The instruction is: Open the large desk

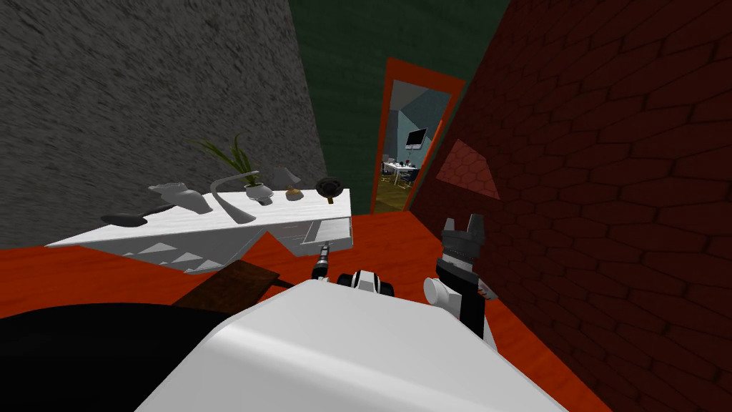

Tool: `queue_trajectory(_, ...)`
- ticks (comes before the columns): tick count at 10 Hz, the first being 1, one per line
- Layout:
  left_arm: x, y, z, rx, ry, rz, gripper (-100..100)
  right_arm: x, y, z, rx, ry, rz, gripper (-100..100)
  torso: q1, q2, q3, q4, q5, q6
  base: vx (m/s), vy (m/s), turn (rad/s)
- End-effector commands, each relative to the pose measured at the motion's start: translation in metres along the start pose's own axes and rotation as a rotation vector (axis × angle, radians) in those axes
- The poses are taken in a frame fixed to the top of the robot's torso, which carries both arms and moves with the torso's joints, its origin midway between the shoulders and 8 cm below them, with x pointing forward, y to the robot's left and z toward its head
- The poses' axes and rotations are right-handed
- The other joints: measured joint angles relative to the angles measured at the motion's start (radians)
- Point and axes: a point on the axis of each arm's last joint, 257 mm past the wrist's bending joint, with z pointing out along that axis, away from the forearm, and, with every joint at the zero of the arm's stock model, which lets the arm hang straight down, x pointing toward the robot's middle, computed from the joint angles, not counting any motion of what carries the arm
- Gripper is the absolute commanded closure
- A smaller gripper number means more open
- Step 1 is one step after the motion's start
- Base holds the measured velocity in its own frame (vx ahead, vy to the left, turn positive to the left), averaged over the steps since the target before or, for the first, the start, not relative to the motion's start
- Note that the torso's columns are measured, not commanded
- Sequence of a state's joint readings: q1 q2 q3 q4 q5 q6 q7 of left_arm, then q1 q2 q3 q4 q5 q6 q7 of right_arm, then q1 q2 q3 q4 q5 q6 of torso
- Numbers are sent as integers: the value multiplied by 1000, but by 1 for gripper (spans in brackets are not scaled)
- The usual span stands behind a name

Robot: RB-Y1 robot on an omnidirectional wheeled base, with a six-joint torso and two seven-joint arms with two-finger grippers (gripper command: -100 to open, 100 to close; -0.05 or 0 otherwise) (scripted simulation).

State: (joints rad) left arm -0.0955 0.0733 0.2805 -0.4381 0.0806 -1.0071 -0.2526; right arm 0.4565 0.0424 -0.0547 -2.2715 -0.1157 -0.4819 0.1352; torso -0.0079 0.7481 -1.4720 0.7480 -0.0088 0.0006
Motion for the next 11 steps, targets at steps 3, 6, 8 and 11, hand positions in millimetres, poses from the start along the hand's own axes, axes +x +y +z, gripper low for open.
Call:
queue_trajectory(3,-21,-11,5,47,16,3,100,0,0,0,0,0,0,0,-3,1,0,0,-2,-3,-15,-58,46)
queue_trajectory(6,-21,-11,5,47,16,1,100,0,0,0,0,0,0,0,0,-1,0,0,-1,0,2,-62,35)
queue_trajectory(8,-21,-4,1,22,29,-4,-100,0,0,0,0,0,0,0,4,-4,-1,-5,5,0,12,-9,53)
queue_trajectory(11,-23,-7,1,15,51,-8,-100,0,0,0,0,0,0,0,8,-12,-5,-10,9,-1,15,-32,66)
